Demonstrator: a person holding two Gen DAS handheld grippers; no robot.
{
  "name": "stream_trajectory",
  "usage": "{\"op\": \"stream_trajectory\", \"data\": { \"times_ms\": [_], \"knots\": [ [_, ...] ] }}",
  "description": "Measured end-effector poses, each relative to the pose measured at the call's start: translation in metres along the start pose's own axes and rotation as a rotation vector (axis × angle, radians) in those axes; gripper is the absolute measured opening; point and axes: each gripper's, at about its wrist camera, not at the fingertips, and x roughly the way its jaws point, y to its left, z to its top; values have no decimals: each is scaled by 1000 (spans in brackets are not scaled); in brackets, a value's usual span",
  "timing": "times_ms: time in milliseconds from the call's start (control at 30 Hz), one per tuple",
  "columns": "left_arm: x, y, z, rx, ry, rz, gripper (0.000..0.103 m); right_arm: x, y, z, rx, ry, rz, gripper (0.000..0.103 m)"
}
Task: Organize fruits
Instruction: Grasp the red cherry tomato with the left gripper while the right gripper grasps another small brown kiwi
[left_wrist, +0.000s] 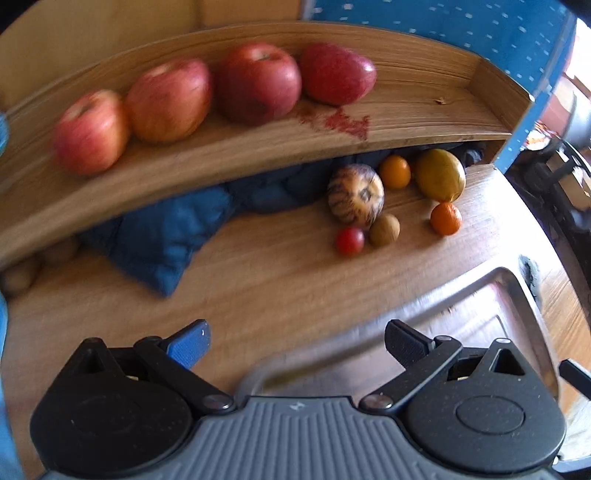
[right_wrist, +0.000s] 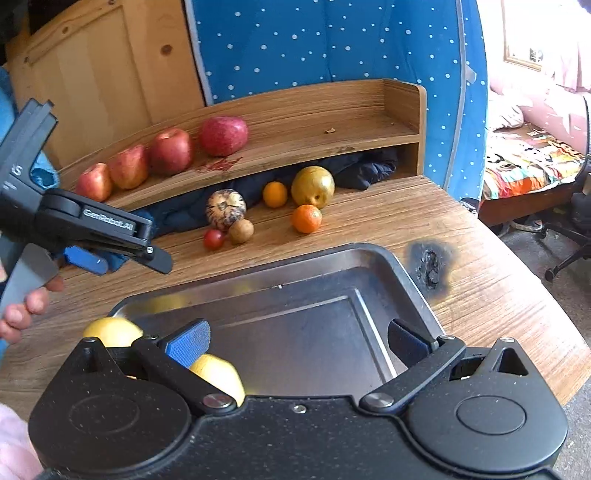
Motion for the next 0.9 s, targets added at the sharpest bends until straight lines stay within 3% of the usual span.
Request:
{"op": "stream_trajectory", "data": {
  "times_ms": [267, 600, 767, 900],
  "knots": [
    [26, -15, 15, 234, -122, -83, 102, 21, -9, 30, 40, 37, -65, 102],
    [38, -16, 20, 401, -189, -89, 102, 72, 1, 84, 36, 115, 34, 102],
    [37, -14, 15, 477, -215, -99, 101, 96, 16, 93, 6, 149, 74, 92],
    [36, -8, 15, 451, -211, -134, 94, 109, 26, 99, -16, 170, 109, 84]
  ]
}}
